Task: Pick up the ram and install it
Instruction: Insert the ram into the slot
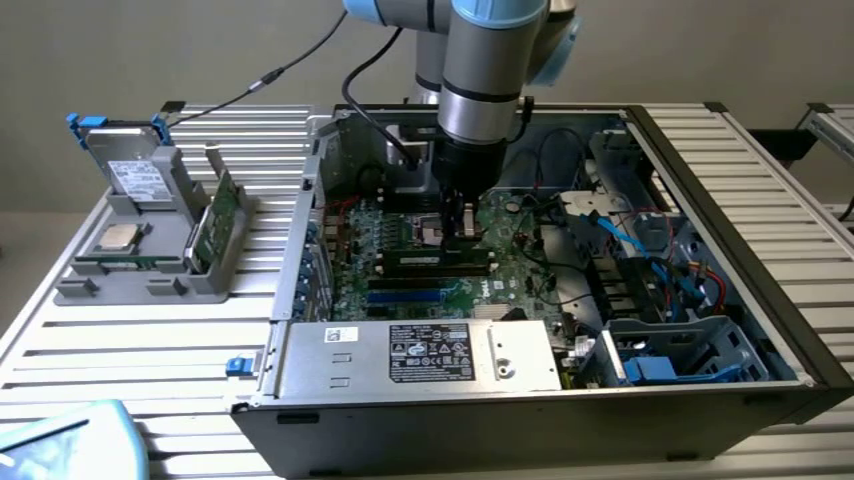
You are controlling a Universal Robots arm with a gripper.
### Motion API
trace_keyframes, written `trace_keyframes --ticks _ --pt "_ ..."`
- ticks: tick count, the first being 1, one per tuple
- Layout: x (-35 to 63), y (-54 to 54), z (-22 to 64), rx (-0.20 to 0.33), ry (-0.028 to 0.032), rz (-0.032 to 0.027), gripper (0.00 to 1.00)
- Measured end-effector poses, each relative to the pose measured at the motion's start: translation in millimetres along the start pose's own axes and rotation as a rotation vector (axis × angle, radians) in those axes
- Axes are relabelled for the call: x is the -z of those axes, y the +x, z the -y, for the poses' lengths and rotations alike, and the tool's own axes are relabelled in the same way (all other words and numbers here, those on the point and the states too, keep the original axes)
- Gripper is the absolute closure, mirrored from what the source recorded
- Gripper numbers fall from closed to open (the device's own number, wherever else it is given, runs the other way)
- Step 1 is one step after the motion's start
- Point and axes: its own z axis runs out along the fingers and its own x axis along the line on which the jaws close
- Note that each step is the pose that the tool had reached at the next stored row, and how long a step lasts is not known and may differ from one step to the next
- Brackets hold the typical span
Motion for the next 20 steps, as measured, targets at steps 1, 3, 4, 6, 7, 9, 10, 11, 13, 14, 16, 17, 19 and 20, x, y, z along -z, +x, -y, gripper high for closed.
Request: trace_keyframes --ticks 1,3,4,6,7,9,10,11,13,14,16,17,19,20 --pt "0.0 0.0 0.0 -0.001 -0.0001 0.0000 0.86" --pt "0.0 0.0 0.0 -0.004 -0.0005 0.0003 0.86" --pt "0.0 0.0 0.0 -0.007 -0.0008 0.0007 0.86" --pt "0.0 0.0 0.0 -0.013 -0.0014 0.0013 0.86" --pt "0.0 0.0 0.0 -0.015 -0.0017 0.0015 0.86" --pt "0.0 0.0 0.0 -0.018 -0.0020 0.0017 0.86" --pt "-0.1 0.0 0.1 -0.019 -0.0021 0.0019 0.86" --pt "0.0 0.0 0.5 -0.019 -0.0021 0.0018 0.86" --pt "0.0 0.1 1.1 -0.019 -0.0022 0.0018 0.86" --pt "0.0 0.2 1.4 -0.019 -0.0022 0.0018 0.86" --pt "0.0 0.2 1.4 -0.020 -0.0022 0.0018 0.86" --pt "-0.1 0.2 1.4 -0.020 -0.0022 0.0019 0.86" --pt "-0.5 0.3 1.4 -0.020 -0.0021 0.0020 0.86" --pt "-0.7 0.4 1.4 -0.020 -0.0022 0.0019 0.86"
